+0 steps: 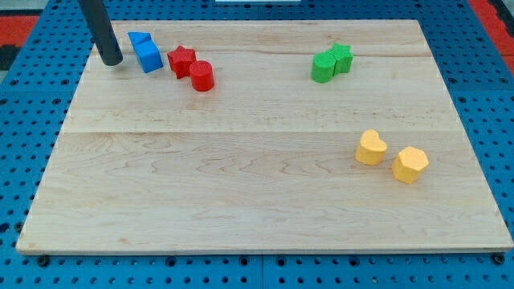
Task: Move yellow blocks towards the center
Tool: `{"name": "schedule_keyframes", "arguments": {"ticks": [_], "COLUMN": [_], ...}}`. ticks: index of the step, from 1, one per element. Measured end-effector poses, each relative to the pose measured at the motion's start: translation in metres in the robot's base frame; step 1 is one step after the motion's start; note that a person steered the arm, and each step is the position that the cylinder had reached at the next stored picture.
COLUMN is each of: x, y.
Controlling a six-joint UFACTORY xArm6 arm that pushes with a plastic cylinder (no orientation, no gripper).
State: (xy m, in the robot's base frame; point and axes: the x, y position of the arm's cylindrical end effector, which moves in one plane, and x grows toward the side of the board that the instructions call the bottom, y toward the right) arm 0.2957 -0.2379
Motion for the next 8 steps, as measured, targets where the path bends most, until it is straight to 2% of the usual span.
{"name": "schedule_keyframes", "arguments": {"ticks": [1,2,4,6,7,8], "x": [-0.001,-0.012,-0.023,-0.001,0.0,0.043], "y": [0.012,0.051,0.038,-0.039,-0.042,-0.014]}}
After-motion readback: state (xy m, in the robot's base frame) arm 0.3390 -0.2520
